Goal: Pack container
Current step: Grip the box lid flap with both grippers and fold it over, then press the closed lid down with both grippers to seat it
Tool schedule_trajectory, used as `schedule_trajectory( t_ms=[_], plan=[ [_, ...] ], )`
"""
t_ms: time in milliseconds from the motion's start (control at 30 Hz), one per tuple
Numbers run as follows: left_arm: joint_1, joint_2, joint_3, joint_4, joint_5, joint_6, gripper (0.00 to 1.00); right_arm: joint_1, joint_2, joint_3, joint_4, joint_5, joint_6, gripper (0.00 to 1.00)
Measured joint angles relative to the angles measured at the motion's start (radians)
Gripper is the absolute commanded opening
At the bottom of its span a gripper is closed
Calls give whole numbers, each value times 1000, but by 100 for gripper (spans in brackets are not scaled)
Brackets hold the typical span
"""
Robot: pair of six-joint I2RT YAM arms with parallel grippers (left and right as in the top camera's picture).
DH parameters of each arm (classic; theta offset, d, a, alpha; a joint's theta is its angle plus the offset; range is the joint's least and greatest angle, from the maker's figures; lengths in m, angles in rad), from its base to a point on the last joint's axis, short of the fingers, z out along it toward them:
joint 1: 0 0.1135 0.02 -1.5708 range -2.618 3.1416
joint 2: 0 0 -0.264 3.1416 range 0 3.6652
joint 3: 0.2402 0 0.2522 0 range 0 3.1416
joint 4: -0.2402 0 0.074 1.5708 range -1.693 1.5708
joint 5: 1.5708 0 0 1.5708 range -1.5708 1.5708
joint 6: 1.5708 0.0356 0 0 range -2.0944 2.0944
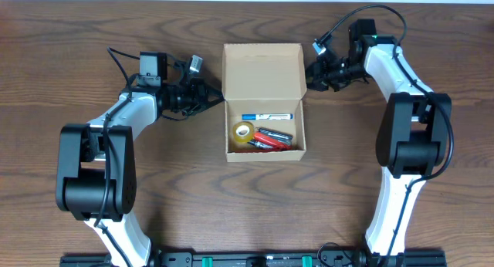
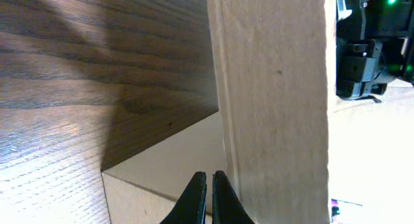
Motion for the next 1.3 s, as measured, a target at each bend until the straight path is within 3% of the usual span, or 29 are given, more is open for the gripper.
schedule_trajectory(
  t_ms=[700, 1067, 1300],
  plan=[
    [0, 0, 1, -13, -5, 34, 6, 8, 0, 0, 92, -189, -90, 1],
    [-10, 0, 201, -360, -92, 198, 6, 8, 0, 0, 81, -221, -110, 1],
    [-45, 0, 304, -416, -119, 262, 6, 8, -17, 0, 75, -225, -114, 1]
  ],
)
